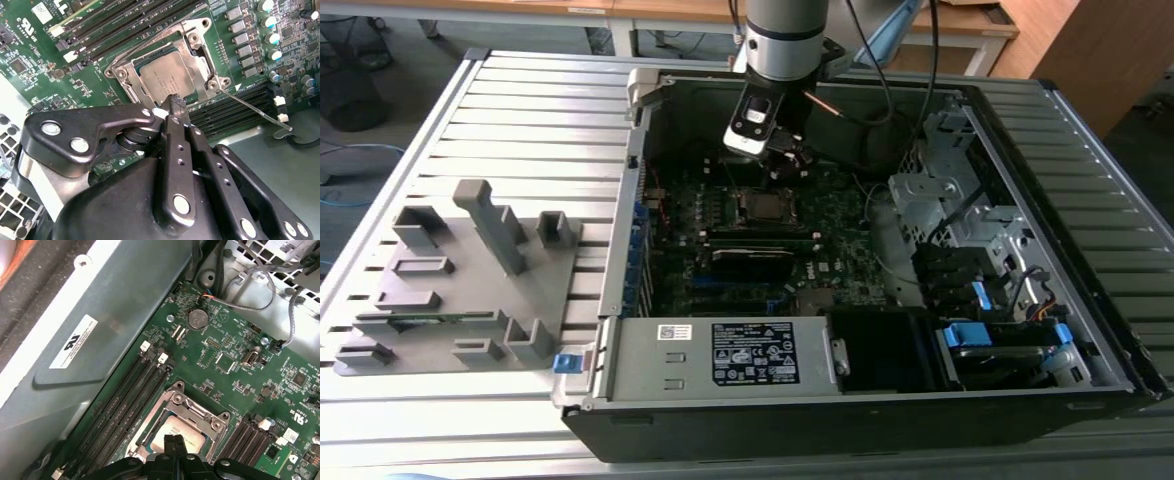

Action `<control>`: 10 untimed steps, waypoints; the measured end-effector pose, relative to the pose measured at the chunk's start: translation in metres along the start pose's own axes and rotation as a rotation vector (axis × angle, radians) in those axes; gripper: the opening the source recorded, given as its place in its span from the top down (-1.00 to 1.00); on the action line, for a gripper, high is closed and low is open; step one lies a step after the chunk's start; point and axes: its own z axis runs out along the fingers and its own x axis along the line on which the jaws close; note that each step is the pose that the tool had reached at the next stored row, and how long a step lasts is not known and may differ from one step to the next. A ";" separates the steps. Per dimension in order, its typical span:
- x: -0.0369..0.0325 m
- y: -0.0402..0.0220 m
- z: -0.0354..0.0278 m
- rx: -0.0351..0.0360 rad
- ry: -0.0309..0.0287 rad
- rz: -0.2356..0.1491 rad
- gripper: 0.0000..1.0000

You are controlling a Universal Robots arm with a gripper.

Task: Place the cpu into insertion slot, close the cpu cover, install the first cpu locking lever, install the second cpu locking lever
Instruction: 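Close the cpu cover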

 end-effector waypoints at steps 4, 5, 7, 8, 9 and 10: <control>0.0000 0.0000 0.0000 -0.0001 0.0004 -0.005 0.79; 0.0000 0.0000 0.0000 -0.0003 0.0011 -0.015 0.79; 0.0000 0.0000 0.0000 -0.0010 0.0034 -0.048 0.79; 0.0000 0.0000 0.0001 -0.0014 0.0048 -0.067 0.79; 0.0000 0.0000 0.0001 -0.0018 0.0061 -0.086 0.79; 0.0000 0.0000 0.0001 -0.0022 0.0073 -0.103 0.79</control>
